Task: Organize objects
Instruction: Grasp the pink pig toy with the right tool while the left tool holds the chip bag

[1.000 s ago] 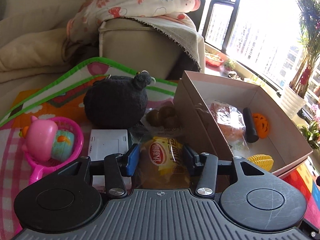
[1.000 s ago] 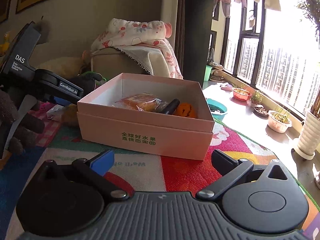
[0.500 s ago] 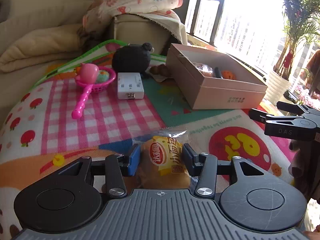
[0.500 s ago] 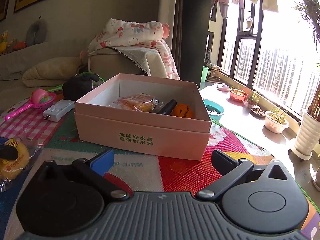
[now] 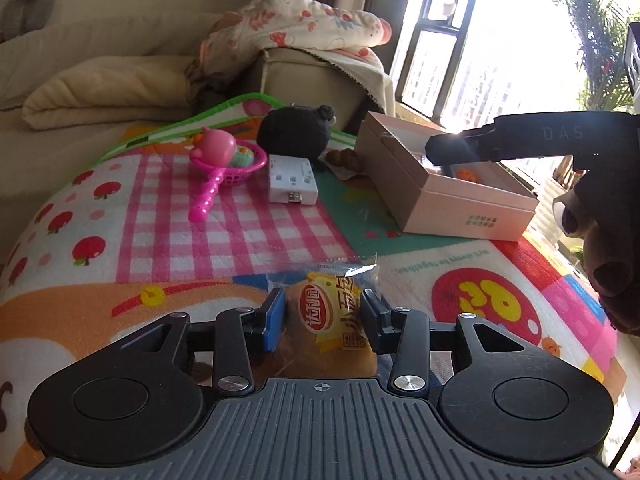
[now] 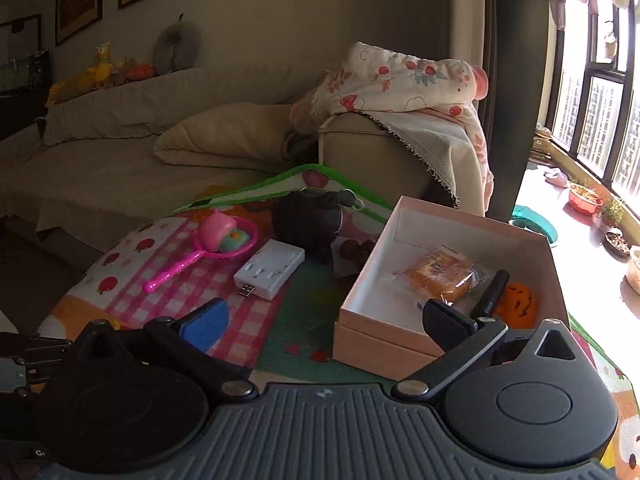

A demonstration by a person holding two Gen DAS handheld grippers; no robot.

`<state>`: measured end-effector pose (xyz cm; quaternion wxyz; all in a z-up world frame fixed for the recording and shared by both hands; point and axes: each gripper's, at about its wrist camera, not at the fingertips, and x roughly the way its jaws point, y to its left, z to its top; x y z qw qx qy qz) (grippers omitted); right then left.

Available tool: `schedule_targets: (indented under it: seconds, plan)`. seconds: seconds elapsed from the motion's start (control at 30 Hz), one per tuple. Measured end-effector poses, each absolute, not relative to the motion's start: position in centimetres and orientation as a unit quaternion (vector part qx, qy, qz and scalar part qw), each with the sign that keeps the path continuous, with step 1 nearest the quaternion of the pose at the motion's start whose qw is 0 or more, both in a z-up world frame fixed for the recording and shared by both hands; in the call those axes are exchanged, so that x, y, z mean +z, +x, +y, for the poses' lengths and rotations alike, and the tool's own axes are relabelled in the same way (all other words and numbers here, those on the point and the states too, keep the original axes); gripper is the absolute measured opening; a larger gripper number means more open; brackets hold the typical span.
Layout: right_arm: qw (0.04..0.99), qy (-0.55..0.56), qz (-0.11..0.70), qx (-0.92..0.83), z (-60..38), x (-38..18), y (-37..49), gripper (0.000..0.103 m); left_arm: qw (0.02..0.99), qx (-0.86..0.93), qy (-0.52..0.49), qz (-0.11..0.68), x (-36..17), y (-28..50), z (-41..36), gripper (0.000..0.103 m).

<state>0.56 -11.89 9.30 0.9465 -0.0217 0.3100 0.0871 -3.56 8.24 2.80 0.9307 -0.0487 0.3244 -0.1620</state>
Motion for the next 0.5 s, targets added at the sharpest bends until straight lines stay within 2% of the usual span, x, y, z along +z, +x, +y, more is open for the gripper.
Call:
schedule_targets:
  seconds: [0.13,0.2,0.27,0.5]
  plan:
    - [0.933,-0.040,0.338,0.115,-7.9,8.8,5.2,0.100,0.936,-0.132,-0.098,0.311,2.7,-3.6,11.9,0.043]
    - [0.931,-0.061,0.343,0.108,-6.1,7.8,7.4,0.084,0.938,-0.125,-0.110,0.305,2.5,-3.5,13.1,0.043]
    - [0.926,-0.054,0.355,0.117,-4.9,7.1,9.6,0.077,0.937,-0.128,-0.121,0.302,2.2,-3.3,13.9,0.043]
    - [0.922,-0.076,0.352,0.144,0.9,5.0,16.0,0.077,0.930,-0.146,-0.154,0.300,1.5,-2.8,15.3,0.043]
